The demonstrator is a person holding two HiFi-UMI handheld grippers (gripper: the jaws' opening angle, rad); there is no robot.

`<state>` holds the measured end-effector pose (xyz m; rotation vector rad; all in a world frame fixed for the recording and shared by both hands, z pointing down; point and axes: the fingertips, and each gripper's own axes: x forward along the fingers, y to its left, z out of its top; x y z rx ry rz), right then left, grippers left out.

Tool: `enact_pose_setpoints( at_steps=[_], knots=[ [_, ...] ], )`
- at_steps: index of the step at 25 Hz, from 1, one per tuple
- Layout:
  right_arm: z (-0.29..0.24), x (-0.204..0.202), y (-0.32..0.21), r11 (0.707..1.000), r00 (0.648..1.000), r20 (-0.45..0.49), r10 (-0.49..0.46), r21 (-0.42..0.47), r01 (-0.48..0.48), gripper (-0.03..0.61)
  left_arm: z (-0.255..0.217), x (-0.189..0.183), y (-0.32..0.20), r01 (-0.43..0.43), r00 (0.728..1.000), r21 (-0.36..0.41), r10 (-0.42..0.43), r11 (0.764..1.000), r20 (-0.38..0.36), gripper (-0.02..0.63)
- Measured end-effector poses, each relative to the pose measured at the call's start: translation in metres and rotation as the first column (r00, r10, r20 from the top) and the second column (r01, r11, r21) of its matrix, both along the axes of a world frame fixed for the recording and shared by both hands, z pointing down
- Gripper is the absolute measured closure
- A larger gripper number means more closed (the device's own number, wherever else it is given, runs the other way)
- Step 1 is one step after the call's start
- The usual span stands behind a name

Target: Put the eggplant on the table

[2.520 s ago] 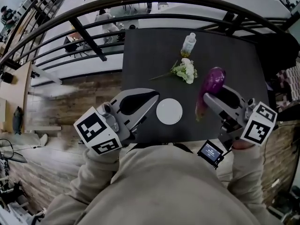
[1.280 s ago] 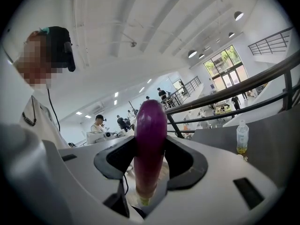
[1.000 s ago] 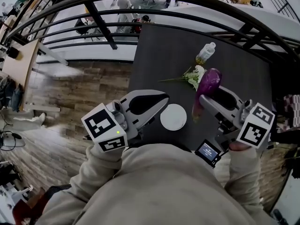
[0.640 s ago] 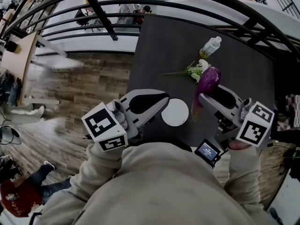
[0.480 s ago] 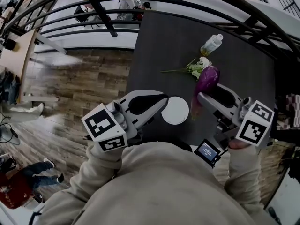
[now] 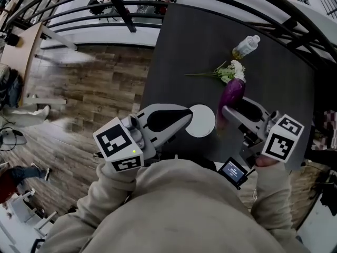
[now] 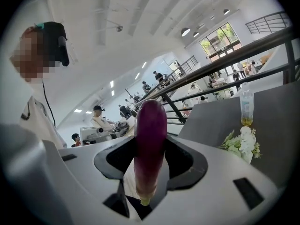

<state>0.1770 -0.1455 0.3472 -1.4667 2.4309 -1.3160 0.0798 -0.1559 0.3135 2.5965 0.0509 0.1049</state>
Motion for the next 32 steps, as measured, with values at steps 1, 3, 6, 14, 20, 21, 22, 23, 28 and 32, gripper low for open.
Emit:
enact_pose_setpoints(
  at_steps=[1, 3, 6, 14, 20, 21, 22, 23, 28, 32],
  knots=[
    [0.007, 0.0, 0.001, 1.0, 1.0, -0.004, -0.005, -0.012, 0.005, 0.366, 0.0, -0.001, 0.002, -0.001, 1.0, -0.001, 0.001, 1.0, -0.001, 0.607],
    [0.018, -0.001, 0.002, 0.999, 1.0, -0.004, -0.014, -0.037, 0.014, 0.367, 0.002, -0.003, 0.004, 0.007, 1.0, -0.008, -0.007, 1.0, 0.002, 0.607],
    [0.031, -0.007, 0.002, 0.998, 1.0, -0.001, -0.029, -0.064, 0.028, 0.367, 0.007, -0.011, 0.004, 0.031, 0.999, -0.023, -0.031, 0.999, 0.011, 0.607],
    [0.061, -0.013, 0.004, 0.989, 0.996, -0.009, -0.088, -0.12, 0.086, 0.367, 0.015, -0.019, 0.007, 0.096, 0.995, -0.049, -0.095, 0.994, 0.03, 0.607],
    [0.095, -0.029, 0.0, 0.974, 0.987, -0.06, -0.152, -0.178, 0.139, 0.366, 0.025, -0.04, 0.004, 0.142, 0.989, -0.062, -0.139, 0.988, 0.046, 0.607],
    [0.099, -0.03, 0.0, 0.972, 0.986, -0.059, -0.156, -0.188, 0.143, 0.367, 0.027, -0.042, 0.003, 0.149, 0.988, -0.063, -0.146, 0.987, 0.048, 0.607],
    [0.103, -0.031, 0.001, 0.97, 0.986, -0.055, -0.159, -0.197, 0.145, 0.367, 0.028, -0.044, 0.003, 0.156, 0.987, -0.061, -0.153, 0.986, 0.051, 0.607],
    [0.108, -0.032, 0.001, 0.967, 0.985, -0.054, -0.163, -0.205, 0.149, 0.367, 0.029, -0.046, 0.003, 0.163, 0.986, -0.058, -0.16, 0.985, 0.054, 0.607],
    [0.134, -0.039, 0.005, 0.949, 0.973, -0.086, -0.213, -0.255, 0.185, 0.366, 0.037, -0.058, 0.005, 0.198, 0.978, -0.059, -0.194, 0.978, 0.076, 0.607],
    [0.153, -0.044, 0.007, 0.931, 0.966, -0.091, -0.24, -0.302, 0.203, 0.366, 0.036, -0.066, 0.005, 0.223, 0.973, -0.065, -0.218, 0.973, 0.081, 0.607]
  ],
)
